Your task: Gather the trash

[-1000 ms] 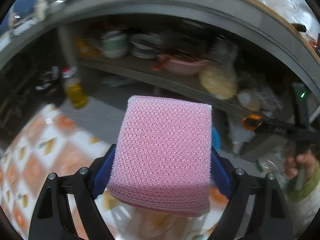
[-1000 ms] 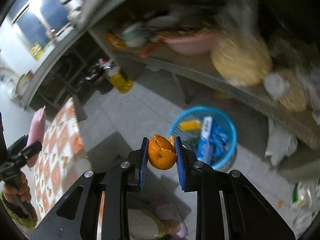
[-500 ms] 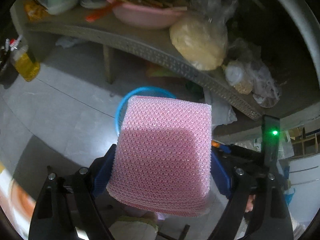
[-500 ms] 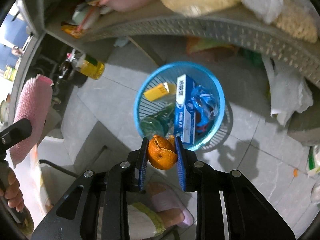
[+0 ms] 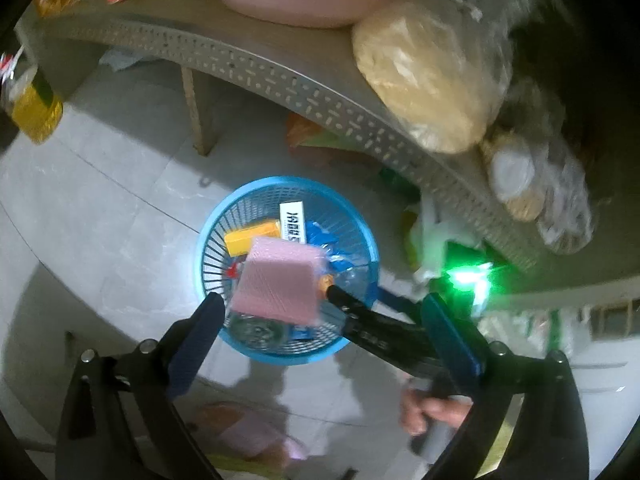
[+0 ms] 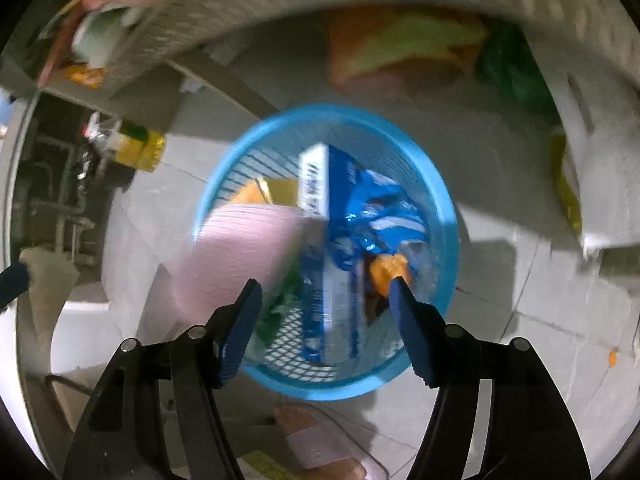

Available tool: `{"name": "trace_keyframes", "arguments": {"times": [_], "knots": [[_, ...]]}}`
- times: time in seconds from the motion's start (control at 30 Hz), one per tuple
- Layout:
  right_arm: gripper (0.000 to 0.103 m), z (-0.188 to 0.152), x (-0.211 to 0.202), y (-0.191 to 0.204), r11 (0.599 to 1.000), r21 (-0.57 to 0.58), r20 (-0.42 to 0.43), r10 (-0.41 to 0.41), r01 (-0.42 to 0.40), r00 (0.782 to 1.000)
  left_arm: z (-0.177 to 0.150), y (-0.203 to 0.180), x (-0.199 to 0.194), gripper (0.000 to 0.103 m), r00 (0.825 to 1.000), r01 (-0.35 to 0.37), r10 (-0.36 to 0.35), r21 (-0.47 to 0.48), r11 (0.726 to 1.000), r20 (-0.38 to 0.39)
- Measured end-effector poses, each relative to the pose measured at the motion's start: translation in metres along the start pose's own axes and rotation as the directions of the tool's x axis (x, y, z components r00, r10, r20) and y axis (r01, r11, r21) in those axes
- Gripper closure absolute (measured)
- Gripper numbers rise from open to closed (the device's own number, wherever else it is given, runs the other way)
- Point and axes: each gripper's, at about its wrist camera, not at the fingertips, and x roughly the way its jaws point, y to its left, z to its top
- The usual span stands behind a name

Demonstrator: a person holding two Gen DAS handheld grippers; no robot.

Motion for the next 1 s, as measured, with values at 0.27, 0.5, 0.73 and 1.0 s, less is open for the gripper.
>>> {"name": "trace_keyframes", "arguments": {"times": [0.27, 0.5, 0.73, 1.0], "knots": [[0.040, -0.015, -0.025, -0.020, 0.999, 0.037, 0.042, -0.003, 0.001, 0.999, -0.007, 0.009, -0.030, 0.007, 0.997, 0.024, -0.021, -0.035, 0.999, 0.072], [0.040, -0.028, -0.056, -0.019, 1.000, 0.004, 0.091, -0.009, 0.009, 0.996, -0.031, 0.005, -0.083, 0.007, 0.987, 0.033, -0.032, -0.005, 0.999, 0.159], [0.039, -0.062, -0.113, 0.014, 0.994, -0.107, 0.158, 0.032, -0.015, 0.987, -0.100, 0.007, -0.168, 0.007, 0.951, -0.004, -0.006, 0.033, 0.999, 0.310], [0.019, -0.116, -0.202, 0.094, 0.922, -0.383, 0.316, 0.077, 0.053, 0.945, -0.219, 0.034, -0.250, 0.005, 0.869, -0.113, 0.134, -0.074, 0.991, 0.475]]}}
